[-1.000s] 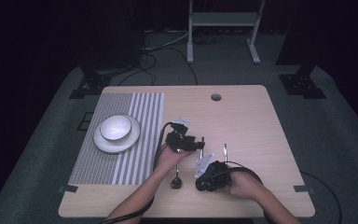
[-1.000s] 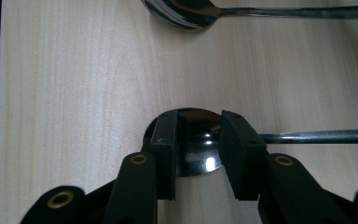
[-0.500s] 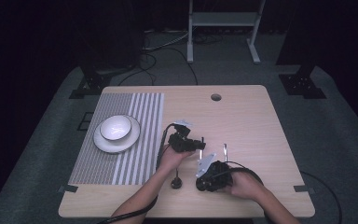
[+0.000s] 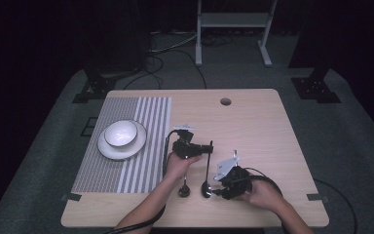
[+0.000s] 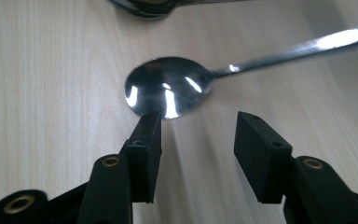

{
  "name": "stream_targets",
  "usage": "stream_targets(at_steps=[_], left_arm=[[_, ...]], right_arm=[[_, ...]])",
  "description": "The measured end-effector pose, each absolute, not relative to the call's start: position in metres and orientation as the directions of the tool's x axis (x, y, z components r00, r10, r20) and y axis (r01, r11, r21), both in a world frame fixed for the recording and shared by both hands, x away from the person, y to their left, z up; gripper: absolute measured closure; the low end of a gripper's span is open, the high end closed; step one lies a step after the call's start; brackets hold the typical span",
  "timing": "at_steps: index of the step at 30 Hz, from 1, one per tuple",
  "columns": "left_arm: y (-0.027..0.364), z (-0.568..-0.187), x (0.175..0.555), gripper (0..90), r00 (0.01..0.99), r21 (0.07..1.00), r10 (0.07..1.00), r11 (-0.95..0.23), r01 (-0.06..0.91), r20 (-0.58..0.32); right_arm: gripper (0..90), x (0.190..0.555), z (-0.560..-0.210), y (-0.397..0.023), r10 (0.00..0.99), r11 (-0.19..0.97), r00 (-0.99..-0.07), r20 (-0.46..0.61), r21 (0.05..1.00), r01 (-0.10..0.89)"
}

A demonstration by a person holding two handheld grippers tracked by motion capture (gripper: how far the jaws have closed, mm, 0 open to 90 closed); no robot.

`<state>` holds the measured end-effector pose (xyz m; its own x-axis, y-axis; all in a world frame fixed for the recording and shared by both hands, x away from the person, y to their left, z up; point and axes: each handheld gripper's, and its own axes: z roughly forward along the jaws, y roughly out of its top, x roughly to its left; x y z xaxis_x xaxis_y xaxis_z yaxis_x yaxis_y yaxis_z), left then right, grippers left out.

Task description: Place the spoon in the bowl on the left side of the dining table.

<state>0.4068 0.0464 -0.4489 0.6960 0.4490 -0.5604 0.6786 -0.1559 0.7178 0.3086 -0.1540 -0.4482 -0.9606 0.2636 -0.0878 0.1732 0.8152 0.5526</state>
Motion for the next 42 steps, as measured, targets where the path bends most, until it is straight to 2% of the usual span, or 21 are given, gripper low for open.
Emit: stream_targets(at_steps=[2,4,16,25,42], left_arm=[[0.046,-0.444,0.403,88.6,0.699,0.723,0.421,-0.134,0.678,-0.578],[0.043,-0.438,0.398,89.2,0.723,0.741,0.411,-0.149,0.654,-0.556],[0.047,-0.411,0.392,89.2,0.771,0.793,0.413,-0.166,0.587,-0.484],[0.051,-0.395,0.389,89.2,0.792,0.809,0.404,-0.179,0.559,-0.458],[0.072,-0.374,0.393,89.2,0.795,0.828,0.436,-0.172,0.533,-0.421]], right_arm=[[47.6,0.310,-0.446,-0.163,0.298,0.793,-0.952,-0.070,0.572,0.207],[45.5,0.311,-0.446,-0.171,0.326,0.777,-0.943,-0.060,0.586,0.231],[34.7,0.317,-0.448,-0.219,0.472,0.644,-0.881,0.037,0.668,0.373],[30.5,0.319,-0.443,-0.244,0.534,0.563,-0.842,0.078,0.710,0.423],[25.8,0.313,-0.445,-0.269,0.602,0.496,-0.791,0.112,0.724,0.480]])
